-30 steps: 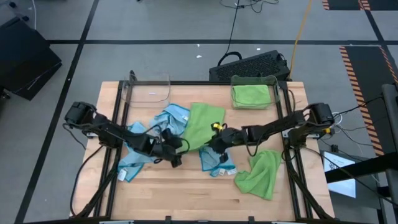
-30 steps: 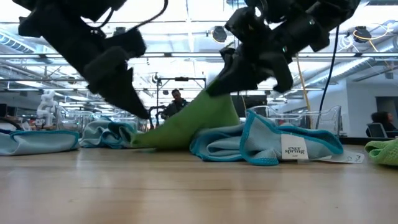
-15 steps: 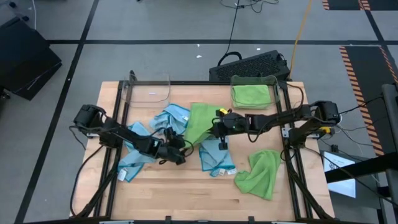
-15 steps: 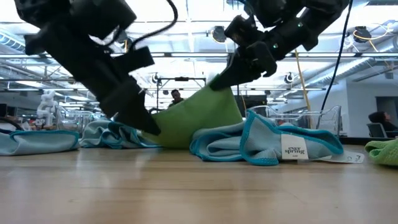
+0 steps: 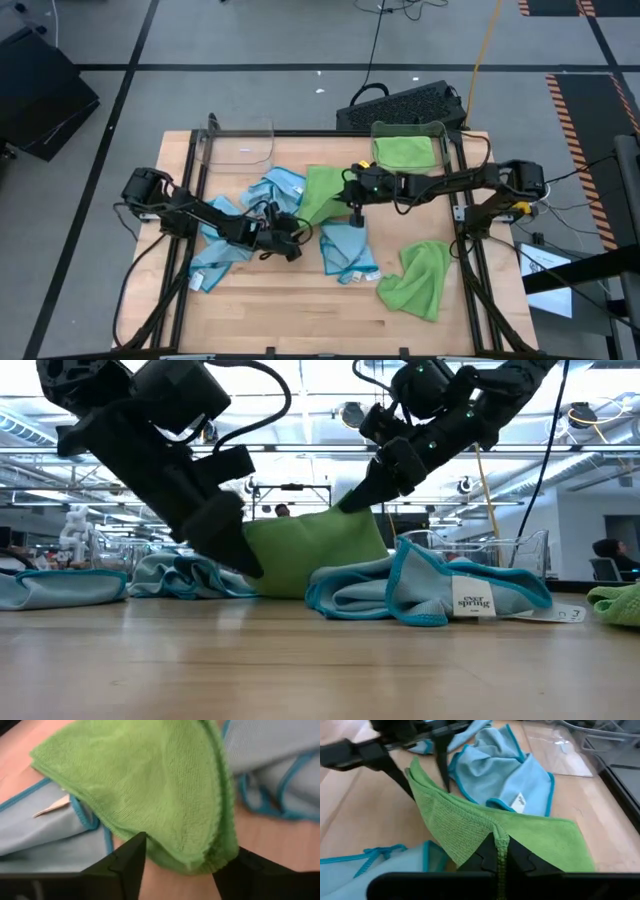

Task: Sort microfiber towel by color & place in baskets
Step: Fold the left green towel

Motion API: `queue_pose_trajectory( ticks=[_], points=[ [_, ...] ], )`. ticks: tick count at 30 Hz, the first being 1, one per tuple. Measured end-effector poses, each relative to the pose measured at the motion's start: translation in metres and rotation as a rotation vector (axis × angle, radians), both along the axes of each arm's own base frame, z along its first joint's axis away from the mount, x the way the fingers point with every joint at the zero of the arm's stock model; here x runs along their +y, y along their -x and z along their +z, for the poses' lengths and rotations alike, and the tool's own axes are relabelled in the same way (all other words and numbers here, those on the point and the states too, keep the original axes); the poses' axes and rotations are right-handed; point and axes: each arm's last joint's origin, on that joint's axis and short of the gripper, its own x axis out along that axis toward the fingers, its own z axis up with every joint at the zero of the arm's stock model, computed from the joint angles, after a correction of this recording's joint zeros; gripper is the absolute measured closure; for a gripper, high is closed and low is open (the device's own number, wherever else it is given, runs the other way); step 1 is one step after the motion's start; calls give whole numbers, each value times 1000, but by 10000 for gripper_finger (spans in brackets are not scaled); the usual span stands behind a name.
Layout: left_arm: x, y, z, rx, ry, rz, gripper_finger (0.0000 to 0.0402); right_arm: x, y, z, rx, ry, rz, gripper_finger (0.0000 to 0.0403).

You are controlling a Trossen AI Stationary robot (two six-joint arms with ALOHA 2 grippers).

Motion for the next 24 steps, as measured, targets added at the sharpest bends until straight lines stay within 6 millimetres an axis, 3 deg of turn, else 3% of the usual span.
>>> queue_pose_trajectory(
  ticks=[12, 18, 24],
  points=[
    [1, -3, 18, -143, 28, 71, 389, -8, 2, -1, 5, -39, -21, 403],
    [8, 1, 40, -205, 99, 60, 395, -6, 7, 3, 19, -122, -54, 403],
    [17, 10, 77, -299, 254, -41, 397, -6, 22, 41, -83, -332, -181, 403]
  ],
)
